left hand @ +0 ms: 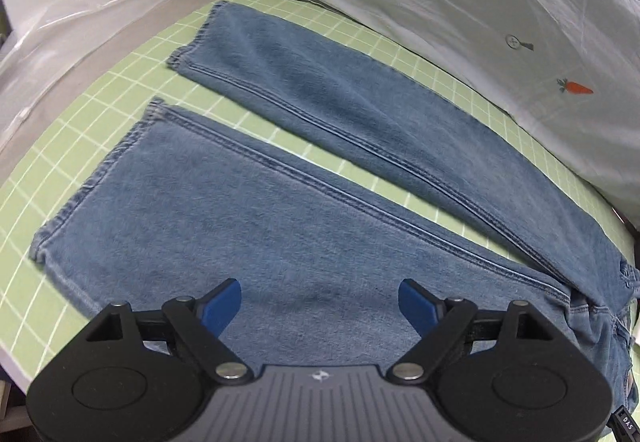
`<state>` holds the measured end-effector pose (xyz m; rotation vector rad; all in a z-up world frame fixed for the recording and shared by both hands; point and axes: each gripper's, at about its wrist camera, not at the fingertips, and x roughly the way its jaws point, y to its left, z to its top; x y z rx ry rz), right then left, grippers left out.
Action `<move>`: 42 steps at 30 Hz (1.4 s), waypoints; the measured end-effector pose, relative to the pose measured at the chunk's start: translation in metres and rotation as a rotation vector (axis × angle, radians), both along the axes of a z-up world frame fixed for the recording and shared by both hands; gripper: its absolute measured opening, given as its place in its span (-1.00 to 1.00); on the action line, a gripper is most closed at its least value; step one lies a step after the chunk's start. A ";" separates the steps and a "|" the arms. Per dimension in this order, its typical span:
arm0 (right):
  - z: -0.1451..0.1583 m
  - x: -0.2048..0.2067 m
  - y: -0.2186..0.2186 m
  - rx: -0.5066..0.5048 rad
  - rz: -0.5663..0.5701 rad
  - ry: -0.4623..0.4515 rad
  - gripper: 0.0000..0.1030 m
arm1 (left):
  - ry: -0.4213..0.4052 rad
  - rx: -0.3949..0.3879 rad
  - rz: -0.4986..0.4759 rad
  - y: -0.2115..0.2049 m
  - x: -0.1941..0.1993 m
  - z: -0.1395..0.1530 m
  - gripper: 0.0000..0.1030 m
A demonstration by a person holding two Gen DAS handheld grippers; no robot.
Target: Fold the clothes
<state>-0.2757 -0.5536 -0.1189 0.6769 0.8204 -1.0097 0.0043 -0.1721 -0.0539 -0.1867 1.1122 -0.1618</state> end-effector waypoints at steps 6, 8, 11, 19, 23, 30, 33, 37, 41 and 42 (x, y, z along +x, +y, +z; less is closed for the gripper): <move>0.013 0.049 0.015 -0.040 0.068 0.012 1.00 | -0.016 -0.017 0.111 0.034 0.021 0.008 0.67; 0.017 0.069 0.021 -0.048 0.089 0.022 1.00 | -0.030 -0.037 0.145 0.046 0.036 0.009 0.67; 0.022 0.098 0.030 -0.061 0.122 0.036 1.00 | -0.045 -0.062 0.192 0.066 0.068 0.005 0.67; 0.037 0.175 0.055 -0.094 0.208 0.073 1.00 | -0.038 -0.033 0.258 0.117 0.188 -0.030 0.52; 0.035 0.203 0.065 -0.084 0.218 0.124 1.00 | -0.029 0.006 0.254 0.128 0.235 -0.050 0.39; 0.027 0.234 0.080 -0.068 0.280 0.208 1.00 | -0.065 0.104 0.175 0.115 0.263 -0.069 0.11; 0.026 0.243 0.083 -0.069 0.303 0.223 1.00 | -0.094 0.134 0.189 0.111 0.261 -0.069 -0.68; 0.029 0.249 0.086 -0.086 0.329 0.221 1.00 | -0.118 0.002 0.210 0.117 0.270 -0.060 -0.95; 0.037 0.245 0.085 -0.117 0.328 0.209 1.00 | -0.324 -0.159 0.220 0.123 0.260 0.013 -0.95; 0.039 0.242 0.085 -0.121 0.321 0.205 1.00 | -0.384 -0.210 0.222 0.125 0.256 0.035 -0.95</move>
